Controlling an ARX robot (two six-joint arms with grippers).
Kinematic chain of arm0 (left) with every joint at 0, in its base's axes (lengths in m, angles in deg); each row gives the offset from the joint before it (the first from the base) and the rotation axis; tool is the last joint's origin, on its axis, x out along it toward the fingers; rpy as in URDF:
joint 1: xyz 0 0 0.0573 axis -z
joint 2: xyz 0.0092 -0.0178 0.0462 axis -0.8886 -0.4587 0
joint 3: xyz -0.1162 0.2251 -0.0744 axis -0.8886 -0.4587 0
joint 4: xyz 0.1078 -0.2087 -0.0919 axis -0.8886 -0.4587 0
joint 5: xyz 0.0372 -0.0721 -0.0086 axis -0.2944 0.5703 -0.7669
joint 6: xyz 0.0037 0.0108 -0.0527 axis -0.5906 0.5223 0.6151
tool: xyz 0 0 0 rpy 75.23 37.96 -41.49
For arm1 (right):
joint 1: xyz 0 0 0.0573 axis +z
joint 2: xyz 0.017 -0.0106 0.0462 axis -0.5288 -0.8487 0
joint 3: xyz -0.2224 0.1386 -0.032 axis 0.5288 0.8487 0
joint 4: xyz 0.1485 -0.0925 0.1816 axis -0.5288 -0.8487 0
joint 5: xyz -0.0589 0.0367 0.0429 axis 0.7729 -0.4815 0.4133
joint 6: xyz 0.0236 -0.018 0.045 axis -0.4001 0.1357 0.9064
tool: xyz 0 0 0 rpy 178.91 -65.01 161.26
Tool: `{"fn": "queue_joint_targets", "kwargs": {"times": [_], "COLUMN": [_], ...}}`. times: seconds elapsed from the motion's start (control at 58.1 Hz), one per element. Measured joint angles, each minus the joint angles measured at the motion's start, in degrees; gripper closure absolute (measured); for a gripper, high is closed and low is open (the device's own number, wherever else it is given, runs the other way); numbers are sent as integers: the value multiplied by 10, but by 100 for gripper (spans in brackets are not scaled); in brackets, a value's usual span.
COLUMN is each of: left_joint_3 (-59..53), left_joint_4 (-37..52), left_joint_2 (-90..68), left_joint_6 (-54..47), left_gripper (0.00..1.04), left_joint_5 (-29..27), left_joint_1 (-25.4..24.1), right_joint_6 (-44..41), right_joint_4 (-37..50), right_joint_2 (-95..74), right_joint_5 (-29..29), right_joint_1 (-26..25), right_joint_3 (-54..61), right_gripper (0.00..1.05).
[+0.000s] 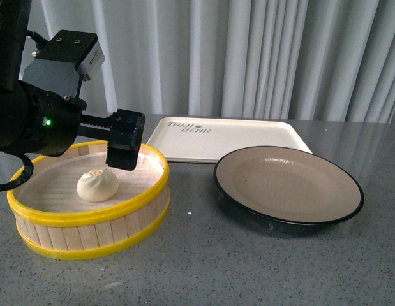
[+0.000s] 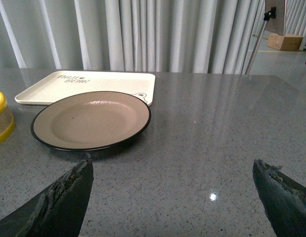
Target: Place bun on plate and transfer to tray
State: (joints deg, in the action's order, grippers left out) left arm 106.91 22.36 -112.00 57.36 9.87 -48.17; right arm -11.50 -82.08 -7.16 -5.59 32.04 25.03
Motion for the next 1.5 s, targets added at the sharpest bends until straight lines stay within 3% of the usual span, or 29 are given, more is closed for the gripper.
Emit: {"fn": "queue_joint_targets", "kwargs": {"times": [0.792,1.498], "left_joint_3": [78,113], "left_joint_4": [-86,-89], "left_joint_2": [-87,-119], "left_joint_6": [54,76], "left_gripper": [7,7], "left_joint_5": [-24,-38], "left_joint_1": [-17,-32], "right_joint_6": [0,0], "right_joint_4": [0,0], "right_joint_2": [0,0], "right_joint_5": [0,0], "right_joint_1": [0,0], "right_joint_3": [0,0], "right_gripper": [8,8]}}
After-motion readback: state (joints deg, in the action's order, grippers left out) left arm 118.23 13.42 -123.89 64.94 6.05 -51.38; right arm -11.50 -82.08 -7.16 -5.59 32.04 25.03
